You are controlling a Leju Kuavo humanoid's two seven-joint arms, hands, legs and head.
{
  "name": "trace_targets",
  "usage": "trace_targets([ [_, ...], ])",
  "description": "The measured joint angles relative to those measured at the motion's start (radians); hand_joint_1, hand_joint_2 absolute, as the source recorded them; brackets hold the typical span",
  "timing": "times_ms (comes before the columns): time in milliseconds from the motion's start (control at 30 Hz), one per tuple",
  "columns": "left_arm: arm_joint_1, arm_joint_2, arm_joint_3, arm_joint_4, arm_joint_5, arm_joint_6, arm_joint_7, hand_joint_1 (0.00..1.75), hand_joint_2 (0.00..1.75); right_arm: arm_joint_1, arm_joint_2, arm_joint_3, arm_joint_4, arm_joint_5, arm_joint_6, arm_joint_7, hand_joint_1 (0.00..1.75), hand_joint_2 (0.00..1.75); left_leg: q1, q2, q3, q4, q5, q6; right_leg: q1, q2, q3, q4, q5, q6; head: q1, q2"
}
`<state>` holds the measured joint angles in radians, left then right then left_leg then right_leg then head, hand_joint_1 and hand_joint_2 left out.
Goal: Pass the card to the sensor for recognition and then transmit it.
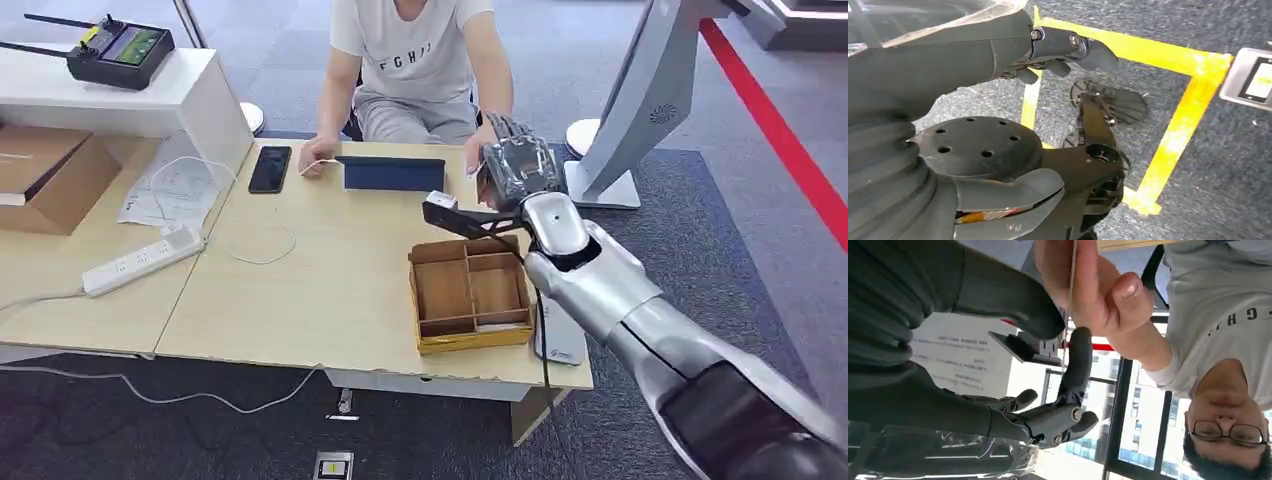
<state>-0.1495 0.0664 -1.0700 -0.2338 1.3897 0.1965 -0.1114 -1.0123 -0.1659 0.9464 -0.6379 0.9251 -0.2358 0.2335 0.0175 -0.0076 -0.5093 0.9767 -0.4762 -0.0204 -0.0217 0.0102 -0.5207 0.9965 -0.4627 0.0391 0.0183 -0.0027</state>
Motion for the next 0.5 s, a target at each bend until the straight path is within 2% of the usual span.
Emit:
trace_targets([
  [167,0.009,-0.001,0.000,0.000,0.000,-0.006,0.022,0.00,1.75,0.001,0.002,0.008,0.047,0.004,0.010,0.004,0.00,0.00,0.000,0.000,0.000,0.000,0.000,0.000,0.000,0.000,0.000,0.000,0.000,0.000,0.000,0.000],
  [233,0.016,-0.001,0.000,0.000,0.015,-0.032,0.057,0.00,1.75,0.002,-0.005,0.009,0.059,0.009,0.001,-0.007,0.00,0.00,0.000,0.000,0.001,0.000,0.000,0.000,0.000,0.000,-0.001,0.000,0.000,0.000,0.000,0.000],
  [300,0.027,-0.003,0.000,0.000,0.020,-0.047,0.061,0.00,1.75,0.005,-0.026,0.007,0.071,-0.006,-0.013,0.000,0.00,0.00,0.000,0.000,0.001,0.001,0.000,0.000,0.000,0.000,-0.001,0.000,0.000,0.000,0.000,0.000],
  [400,0.041,-0.006,0.000,0.000,0.019,-0.043,0.048,0.00,1.75,0.020,-0.085,-0.011,0.075,-0.037,-0.028,0.015,0.00,0.00,0.000,-0.002,-0.001,0.002,0.000,0.000,0.000,-0.001,-0.001,-0.001,0.000,0.000,0.000,0.000],
  [500,0.049,-0.006,0.000,0.000,0.016,-0.026,0.019,0.00,1.75,0.046,-0.166,-0.039,0.075,-0.048,-0.052,0.052,0.00,0.00,0.000,-0.002,-0.001,0.003,-0.001,0.001,0.000,-0.001,-0.001,-0.001,0.000,0.000,0.000,0.000],
])
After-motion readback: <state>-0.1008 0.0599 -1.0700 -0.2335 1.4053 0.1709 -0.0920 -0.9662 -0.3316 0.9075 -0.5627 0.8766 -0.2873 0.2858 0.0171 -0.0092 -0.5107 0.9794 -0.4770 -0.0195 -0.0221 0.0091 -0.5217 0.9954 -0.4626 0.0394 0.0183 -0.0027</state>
